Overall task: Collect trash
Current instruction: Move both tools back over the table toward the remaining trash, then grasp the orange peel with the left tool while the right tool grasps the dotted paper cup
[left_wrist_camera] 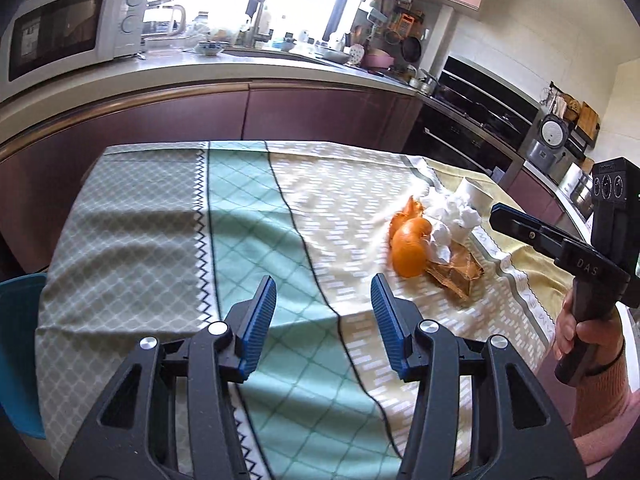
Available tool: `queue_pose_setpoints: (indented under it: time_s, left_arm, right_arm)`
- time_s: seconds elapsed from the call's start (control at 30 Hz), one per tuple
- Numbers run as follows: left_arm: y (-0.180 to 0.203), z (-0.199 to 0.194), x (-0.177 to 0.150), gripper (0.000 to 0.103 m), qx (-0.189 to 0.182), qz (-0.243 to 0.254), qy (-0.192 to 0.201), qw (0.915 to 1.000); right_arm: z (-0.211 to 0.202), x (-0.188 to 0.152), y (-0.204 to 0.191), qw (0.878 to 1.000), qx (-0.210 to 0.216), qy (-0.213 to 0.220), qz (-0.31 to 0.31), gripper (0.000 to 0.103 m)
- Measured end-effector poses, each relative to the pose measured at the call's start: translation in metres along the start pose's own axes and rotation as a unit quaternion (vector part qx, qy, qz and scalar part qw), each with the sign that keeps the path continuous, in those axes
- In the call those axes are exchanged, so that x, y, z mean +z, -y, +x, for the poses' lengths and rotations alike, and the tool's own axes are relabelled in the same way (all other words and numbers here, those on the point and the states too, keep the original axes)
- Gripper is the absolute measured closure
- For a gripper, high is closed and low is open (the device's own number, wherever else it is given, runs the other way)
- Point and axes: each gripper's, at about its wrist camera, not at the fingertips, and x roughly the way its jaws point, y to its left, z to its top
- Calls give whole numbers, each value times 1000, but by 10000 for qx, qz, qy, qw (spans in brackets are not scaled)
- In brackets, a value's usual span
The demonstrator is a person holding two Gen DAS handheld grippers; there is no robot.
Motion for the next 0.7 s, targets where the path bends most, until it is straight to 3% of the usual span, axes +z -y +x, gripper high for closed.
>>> queue_pose_setpoints:
  time_s: [0.2,0.6,0.7]
  left_arm:
    - [29,42,10,54,-162,233,-256,9993]
    - [60,96,24,54,-213,323,-625,9973]
    - [64,106,27,54,-165,322,-702,9969]
  right_arm:
    - [2,-6,31,9990,-335,41,293,64]
    - [10,-13,60,9974,-408,102,579,64]
    - [6,-11,76,9948,-578,196,821,54]
